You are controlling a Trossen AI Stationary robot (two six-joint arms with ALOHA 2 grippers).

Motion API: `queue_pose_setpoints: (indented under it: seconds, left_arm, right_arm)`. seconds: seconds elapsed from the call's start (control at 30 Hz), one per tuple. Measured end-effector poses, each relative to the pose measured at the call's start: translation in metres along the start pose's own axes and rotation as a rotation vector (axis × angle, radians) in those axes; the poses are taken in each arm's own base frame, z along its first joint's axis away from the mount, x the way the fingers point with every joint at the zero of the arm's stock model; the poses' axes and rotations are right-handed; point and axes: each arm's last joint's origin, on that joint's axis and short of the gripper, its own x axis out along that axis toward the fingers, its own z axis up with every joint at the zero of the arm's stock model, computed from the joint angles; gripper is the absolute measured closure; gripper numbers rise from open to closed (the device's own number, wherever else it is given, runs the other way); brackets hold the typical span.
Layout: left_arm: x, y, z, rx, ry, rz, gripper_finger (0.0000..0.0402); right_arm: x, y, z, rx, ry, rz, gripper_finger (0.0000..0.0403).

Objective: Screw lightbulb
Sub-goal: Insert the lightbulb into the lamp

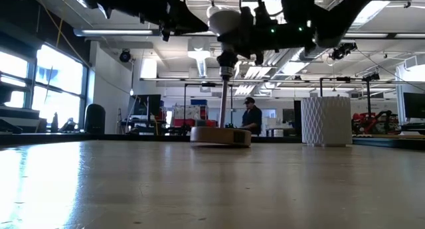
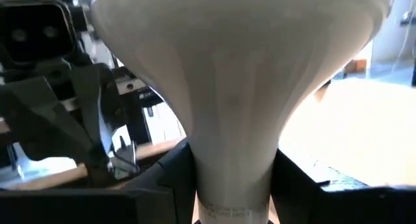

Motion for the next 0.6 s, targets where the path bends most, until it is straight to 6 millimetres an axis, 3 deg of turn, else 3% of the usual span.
queue_pose_setpoints:
  seconds: [0.17, 0.6]
  left_arm:
    - [0.008, -0.007, -0.001, 0.034, -0.045, -0.016, 0.0401]
    - [0.041, -0.024, -0.031, 0.039, -0.053, -0.039, 0.0402]
  right_arm:
    - [-0.011, 0.001, -0.004, 0.006, -0.102, 0.051, 0.0260]
    - [-0.004, 0.007, -0.012, -0.025, -0.203, 0.080, 0.0260]
